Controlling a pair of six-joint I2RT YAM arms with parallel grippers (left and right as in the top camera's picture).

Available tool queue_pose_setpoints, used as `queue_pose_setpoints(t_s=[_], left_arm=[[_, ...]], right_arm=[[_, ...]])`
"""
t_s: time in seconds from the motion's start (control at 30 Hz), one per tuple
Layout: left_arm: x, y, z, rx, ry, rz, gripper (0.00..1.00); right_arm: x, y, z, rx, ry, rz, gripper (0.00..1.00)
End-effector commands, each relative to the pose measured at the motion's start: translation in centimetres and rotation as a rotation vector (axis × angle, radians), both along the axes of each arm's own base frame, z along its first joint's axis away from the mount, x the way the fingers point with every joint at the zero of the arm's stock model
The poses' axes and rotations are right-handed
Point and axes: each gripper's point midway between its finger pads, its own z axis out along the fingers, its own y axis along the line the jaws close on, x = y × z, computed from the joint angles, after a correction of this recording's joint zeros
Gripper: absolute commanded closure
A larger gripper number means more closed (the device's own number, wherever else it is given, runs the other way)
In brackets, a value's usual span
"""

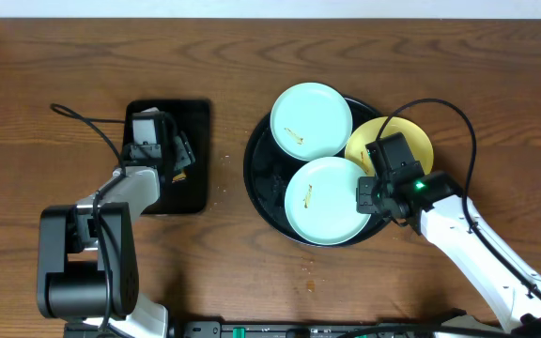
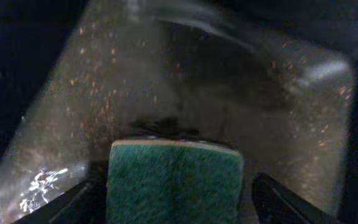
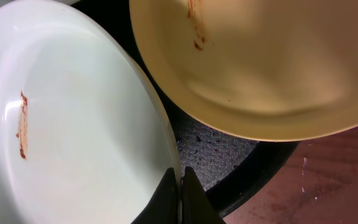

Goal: Clean dirty plates on tray and stack at the side

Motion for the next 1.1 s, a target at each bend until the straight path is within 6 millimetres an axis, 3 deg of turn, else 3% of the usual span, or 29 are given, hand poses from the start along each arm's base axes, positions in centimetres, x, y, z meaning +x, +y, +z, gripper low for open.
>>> queue_pose_setpoints(t_s=[0.0,0.07,0.1,0.2,0.23,0.33,0.37,0.4,0.43,0.47,0.5,0.57,0.7,0.73,0.8,0.83,0.87,0.9,0.93,0.97,1.07], left_arm=[[0.7,0.4,0.2,0.014,-0.024,0.008,0.25],[1.4,0.4,0.8,0.018,-0.064,0.002,0.27],[1.7,0.4,1.1,0.018,-0.079,0.003,0.4],[1.6,0.4,0.9,0.018,-0.071,0.003,0.67],[1.4,0.4,0.6,0.018,-0.061,0.003,0.67],[1.3,0.4,0.0,0.018,-0.046,0.002,0.88],[1.3,0.4,0.1,0.018,-0.047,0.002,0.89],[1.4,0.4,0.3,0.02,-0.054,0.0,0.83],[1.5,0.4,0.8,0.033,-0.061,-0.017,0.41],[1.5,0.4,1.0,0.041,-0.064,-0.026,0.28],[1.5,0.4,1.4,0.047,-0.068,-0.034,0.24],[1.0,0.2,1.7,0.039,-0.056,-0.043,0.23],[-0.6,-0.1,0.1,0.031,0.032,-0.05,0.22],[-0.7,-0.1,-0.2,0.031,0.04,-0.05,0.33],[-0.7,0.0,-0.4,0.034,0.043,-0.052,0.75],[-0.7,0.0,-0.4,0.036,0.043,-0.05,0.85],[-0.7,0.0,-0.4,0.036,0.045,-0.05,0.89],[-0.9,0.0,-0.5,0.035,0.053,-0.051,0.73],[-1.1,0.0,-0.7,0.035,0.065,-0.051,0.41],[-1.5,0.0,-0.9,0.033,0.084,-0.051,0.36],[-3.6,-0.1,-2.0,0.016,0.177,-0.035,0.35]], right_arm=[[0.1,0.2,0.1,-0.001,-0.008,-0.001,0.99],[0.0,0.2,0.1,-0.001,-0.006,-0.001,0.99],[0.0,0.2,0.1,-0.002,-0.004,-0.001,0.99],[-0.3,0.1,0.0,-0.006,0.008,-0.001,0.99],[-0.5,0.0,-0.1,-0.008,0.016,0.0,0.99],[-0.5,0.0,-0.1,-0.008,0.019,0.0,0.99],[-0.5,0.0,-0.1,-0.007,0.017,0.0,0.99],[-0.5,0.1,-0.1,-0.007,0.016,0.0,0.99],[-0.5,0.1,-0.1,-0.006,0.016,0.0,0.99],[-0.5,0.1,-0.1,-0.006,0.016,0.0,0.99],[-0.5,0.1,-0.1,-0.007,0.017,0.0,0.99],[-0.6,0.1,-0.1,-0.003,0.023,0.002,0.99],[-0.6,0.1,-0.1,0.0,0.022,-0.002,0.99],[-0.6,0.2,-0.1,0.002,0.022,-0.005,0.99],[-0.4,0.3,-0.1,0.007,0.017,-0.003,0.99],[-0.4,0.3,0.0,0.008,0.015,-0.003,0.99],[-0.4,0.3,0.0,0.008,0.017,-0.003,0.99],[-0.9,0.5,-0.2,0.02,0.039,0.003,0.97],[-1.4,0.6,-0.3,0.028,0.063,0.01,0.97],[-1.8,0.5,-0.4,0.027,0.077,0.01,0.97],[-2.4,0.2,-0.7,0.012,0.101,0.009,0.97]])
